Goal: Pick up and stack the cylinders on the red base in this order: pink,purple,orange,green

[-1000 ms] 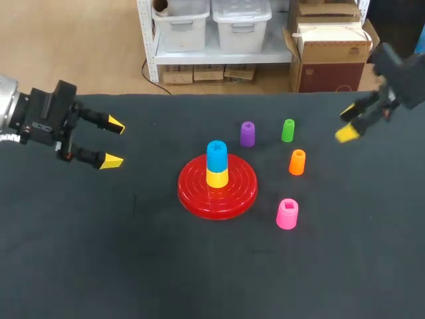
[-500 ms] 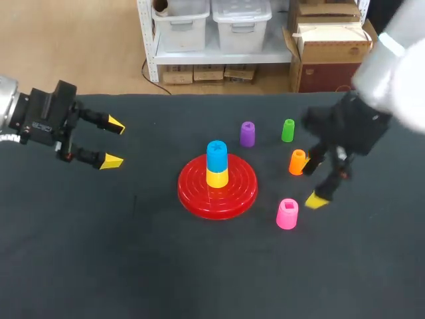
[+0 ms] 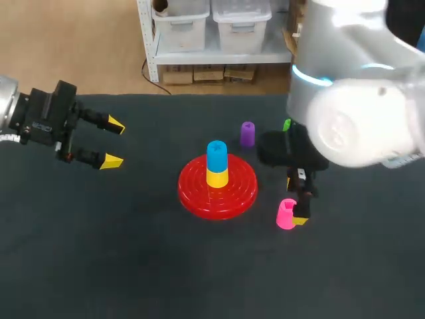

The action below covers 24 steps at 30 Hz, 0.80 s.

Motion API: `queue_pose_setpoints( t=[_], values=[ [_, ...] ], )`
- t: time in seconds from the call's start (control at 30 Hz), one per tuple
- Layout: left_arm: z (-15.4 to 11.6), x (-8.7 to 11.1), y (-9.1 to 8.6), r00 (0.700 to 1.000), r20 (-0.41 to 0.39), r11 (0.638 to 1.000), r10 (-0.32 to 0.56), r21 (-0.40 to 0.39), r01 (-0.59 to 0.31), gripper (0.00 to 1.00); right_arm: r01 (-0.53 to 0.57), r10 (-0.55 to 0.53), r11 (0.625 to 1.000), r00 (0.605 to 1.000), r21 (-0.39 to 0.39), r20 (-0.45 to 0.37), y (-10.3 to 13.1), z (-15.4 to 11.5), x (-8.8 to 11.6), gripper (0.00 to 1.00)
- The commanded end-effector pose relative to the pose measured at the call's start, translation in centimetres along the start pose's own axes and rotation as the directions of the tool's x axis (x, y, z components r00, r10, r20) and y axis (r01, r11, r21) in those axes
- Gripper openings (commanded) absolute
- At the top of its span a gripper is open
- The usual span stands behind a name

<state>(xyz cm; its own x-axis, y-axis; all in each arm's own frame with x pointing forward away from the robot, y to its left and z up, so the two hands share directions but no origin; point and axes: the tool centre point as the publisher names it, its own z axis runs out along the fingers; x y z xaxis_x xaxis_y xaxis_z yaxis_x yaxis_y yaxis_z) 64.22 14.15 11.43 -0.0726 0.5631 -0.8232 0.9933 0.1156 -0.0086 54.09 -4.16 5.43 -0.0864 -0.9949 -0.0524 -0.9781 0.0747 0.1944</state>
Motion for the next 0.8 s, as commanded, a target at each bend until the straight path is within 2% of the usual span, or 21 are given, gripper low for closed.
queue_pose_setpoints(
  t=[0.03,0.2,0.57,0.67,0.8],
  values=[
    [0.0,0.1,0.0,1.0,0.003,1.0,0.002,-0.001,-0.002,1.0,-0.009,0.005,0.998,0.998,-0.062,-0.063,-1.5,0.5,-0.6,1.0],
    [0.0,0.1,0.0,1.0,0.003,1.0,0.002,-0.001,-0.002,1.0,-0.023,0.021,0.999,0.999,-0.036,-0.049,-1.7,1.1,-0.6,1.0],
    [0.0,0.1,0.0,1.0,0.003,1.0,0.002,-0.001,-0.002,1.0,-0.122,0.121,0.987,0.993,0.105,0.014,-1.5,1.6,0.4,1.0],
    [0.0,0.1,0.0,1.0,0.003,1.0,0.002,-0.001,-0.002,1.0,-0.135,0.134,0.984,0.991,0.112,0.022,-1.4,1.8,0.5,0.99],
    [0.0,0.1,0.0,1.0,0.003,1.0,0.002,-0.001,-0.002,1.0,-0.142,0.141,0.984,0.99,0.109,0.02,-1.4,2.1,0.4,0.93]
  ],
)
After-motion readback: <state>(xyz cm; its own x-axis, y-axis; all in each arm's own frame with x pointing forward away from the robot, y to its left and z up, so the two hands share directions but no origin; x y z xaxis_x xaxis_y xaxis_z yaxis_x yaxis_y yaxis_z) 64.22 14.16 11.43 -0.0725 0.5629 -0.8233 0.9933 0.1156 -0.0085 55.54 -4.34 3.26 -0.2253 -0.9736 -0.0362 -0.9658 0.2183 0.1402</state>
